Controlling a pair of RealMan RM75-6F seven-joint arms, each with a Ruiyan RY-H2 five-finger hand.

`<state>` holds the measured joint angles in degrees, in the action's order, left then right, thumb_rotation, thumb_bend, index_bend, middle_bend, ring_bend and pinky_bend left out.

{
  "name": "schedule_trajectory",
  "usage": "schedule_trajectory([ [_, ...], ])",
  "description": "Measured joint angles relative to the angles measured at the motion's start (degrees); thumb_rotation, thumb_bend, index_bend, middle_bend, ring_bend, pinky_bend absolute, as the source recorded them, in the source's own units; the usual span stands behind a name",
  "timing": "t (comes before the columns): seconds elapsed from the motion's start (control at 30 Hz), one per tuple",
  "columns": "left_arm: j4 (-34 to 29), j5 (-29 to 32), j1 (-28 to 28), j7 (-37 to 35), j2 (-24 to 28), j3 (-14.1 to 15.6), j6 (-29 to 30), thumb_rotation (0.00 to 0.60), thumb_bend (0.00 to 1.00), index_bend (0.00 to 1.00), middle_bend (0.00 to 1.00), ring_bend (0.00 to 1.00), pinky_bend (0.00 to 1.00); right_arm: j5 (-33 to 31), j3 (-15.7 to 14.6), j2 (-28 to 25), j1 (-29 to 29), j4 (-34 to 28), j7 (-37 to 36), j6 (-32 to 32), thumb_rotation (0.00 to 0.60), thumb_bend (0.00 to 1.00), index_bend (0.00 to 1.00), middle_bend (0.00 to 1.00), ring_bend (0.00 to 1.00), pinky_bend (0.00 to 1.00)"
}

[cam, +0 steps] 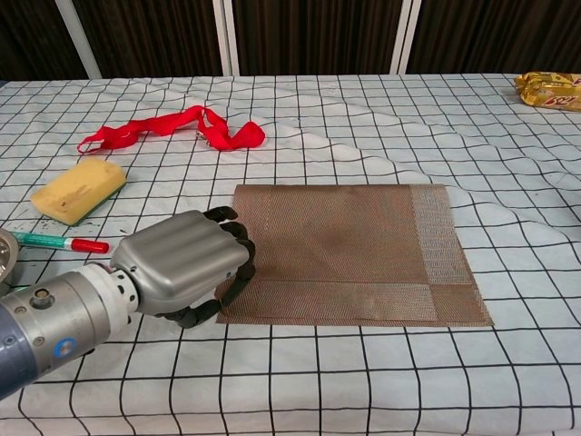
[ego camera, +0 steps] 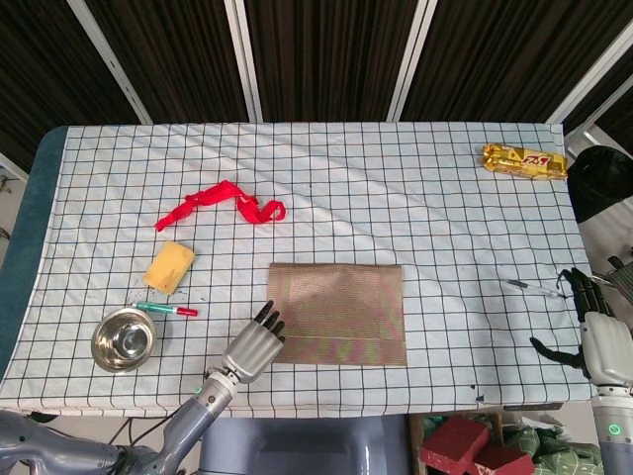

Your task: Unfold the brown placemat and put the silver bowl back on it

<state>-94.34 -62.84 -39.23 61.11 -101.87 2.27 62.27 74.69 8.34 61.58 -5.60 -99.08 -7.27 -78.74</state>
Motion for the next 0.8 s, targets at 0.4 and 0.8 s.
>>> schedule_trajectory([
  [0.4,-4.2,-1.3,0.5,0.2,3.9,0.8,2.4,0.6,0.47,0.6,0.24,0.12,0.06,0.4,-0.1,-0.1,0.0,0.1,-0.3,-0.1,0.6,0.1,0.03,0.0,0.0,0.16],
  [0.8,-11.1,-6.2,4.4,-3.8,12.8,6.2,6.2,0.6,0.47,0.6,0.24,0.12,0.06,0.6,-0.2,0.0,0.1,0.1,-0.1,-0.4,0.6,0.1,0.03,0.0,0.0,0.16],
])
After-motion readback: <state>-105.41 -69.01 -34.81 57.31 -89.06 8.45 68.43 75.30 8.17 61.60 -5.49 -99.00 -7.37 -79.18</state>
